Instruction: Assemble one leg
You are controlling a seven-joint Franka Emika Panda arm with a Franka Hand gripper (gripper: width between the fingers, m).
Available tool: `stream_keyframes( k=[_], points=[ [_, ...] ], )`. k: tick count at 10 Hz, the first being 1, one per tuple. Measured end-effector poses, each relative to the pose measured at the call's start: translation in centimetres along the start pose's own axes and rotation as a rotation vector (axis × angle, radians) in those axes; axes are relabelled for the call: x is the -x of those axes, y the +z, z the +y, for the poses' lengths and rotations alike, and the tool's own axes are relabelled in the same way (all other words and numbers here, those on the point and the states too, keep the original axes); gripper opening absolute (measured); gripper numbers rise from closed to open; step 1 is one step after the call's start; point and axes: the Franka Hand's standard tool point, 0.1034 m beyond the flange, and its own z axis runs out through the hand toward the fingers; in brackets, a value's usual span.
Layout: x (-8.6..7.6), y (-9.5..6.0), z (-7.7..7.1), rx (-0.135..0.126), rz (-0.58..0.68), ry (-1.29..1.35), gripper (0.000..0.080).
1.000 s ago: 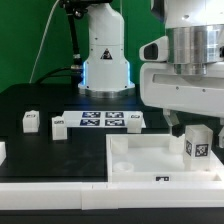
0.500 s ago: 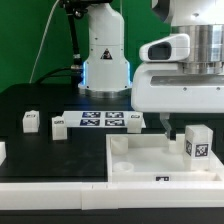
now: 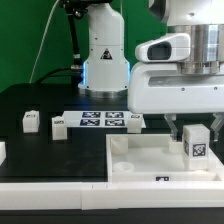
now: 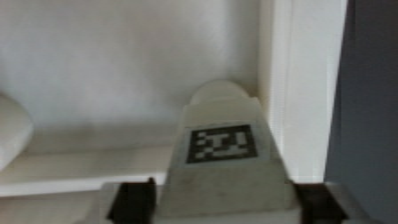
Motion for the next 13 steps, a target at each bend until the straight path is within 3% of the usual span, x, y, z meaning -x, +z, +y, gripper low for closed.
stream_keyframes(
  k=[1,3,6,7,10,12,13],
  points=[
    [0.05,0.03,-0.07,-0.005,-0.002,0.129,0.0291],
    [0.19,0.07,-0.29,-0.012,-0.006,0.467,0.0291],
    [0.23,0.14,-0.17,-0.046,-0.03,1.029,0.0291],
    [0.35,0.18,-0.58,-0.044,-0.033,1.164,0.0291],
    [0.36,0.19,-0.54,-0.052,-0.058,1.537,0.0292],
    [0.37,0.2,-0.59,-0.055,-0.058,1.507,0.0292],
    [0.35,0.18,-0.6,-0.055,-0.058,1.488,0.0459]
  ],
)
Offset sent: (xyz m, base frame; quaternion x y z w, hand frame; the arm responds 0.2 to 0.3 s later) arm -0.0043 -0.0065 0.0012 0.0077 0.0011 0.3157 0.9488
